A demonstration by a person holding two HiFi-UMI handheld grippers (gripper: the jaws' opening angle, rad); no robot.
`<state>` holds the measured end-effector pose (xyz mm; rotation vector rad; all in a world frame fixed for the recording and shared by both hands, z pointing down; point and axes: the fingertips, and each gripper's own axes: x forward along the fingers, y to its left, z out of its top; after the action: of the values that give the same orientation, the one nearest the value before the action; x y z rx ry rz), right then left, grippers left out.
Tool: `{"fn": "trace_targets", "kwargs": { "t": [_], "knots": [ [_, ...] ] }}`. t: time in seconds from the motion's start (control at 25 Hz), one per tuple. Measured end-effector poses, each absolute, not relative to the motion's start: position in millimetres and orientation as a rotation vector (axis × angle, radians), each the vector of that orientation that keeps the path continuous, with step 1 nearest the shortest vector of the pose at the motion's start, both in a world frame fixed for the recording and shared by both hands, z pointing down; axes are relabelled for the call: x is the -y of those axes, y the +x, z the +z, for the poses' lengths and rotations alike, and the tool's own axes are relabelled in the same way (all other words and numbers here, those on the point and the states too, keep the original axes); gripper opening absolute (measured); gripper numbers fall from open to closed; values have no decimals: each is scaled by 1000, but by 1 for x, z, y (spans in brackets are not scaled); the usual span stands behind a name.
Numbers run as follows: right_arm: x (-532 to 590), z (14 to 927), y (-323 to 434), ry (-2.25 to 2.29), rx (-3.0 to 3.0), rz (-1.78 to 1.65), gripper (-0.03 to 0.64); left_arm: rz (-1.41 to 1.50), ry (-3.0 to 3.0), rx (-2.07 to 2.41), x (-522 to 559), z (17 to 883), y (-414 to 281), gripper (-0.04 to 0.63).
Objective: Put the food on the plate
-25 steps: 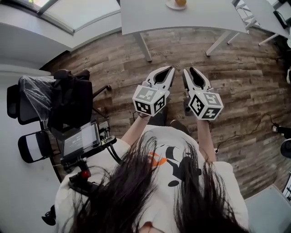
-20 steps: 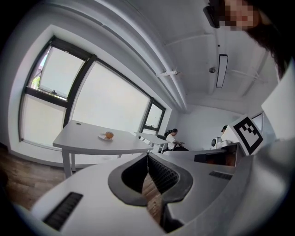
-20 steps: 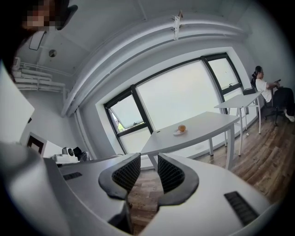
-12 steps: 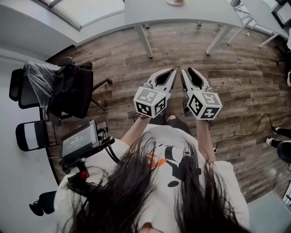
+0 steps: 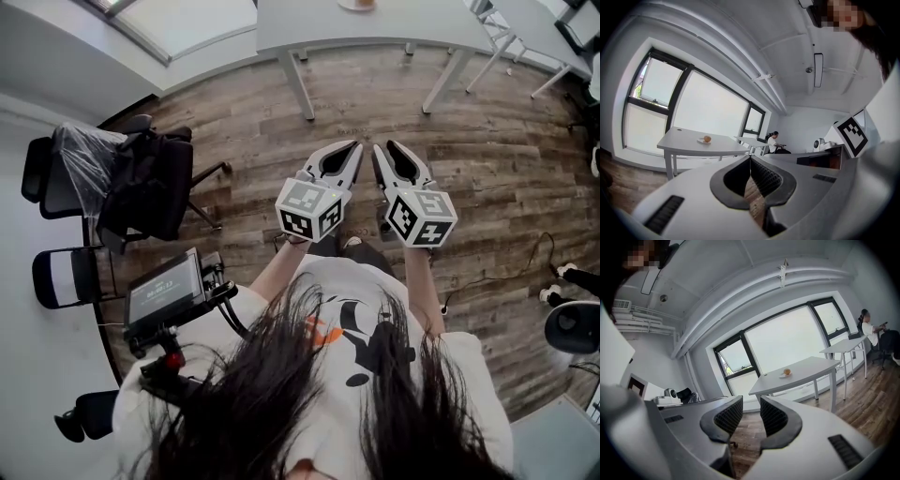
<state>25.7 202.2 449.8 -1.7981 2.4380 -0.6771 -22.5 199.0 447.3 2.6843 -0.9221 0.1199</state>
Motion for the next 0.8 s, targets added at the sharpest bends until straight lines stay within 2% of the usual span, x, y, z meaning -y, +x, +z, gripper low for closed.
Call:
{"fn": "trace_targets", "kwargs": {
  "t": [0.8],
  "knots": [
    [-201, 445, 37, -1816, -2420, -667, 124, 120, 2721, 893, -196, 440, -8, 6]
  ]
}}
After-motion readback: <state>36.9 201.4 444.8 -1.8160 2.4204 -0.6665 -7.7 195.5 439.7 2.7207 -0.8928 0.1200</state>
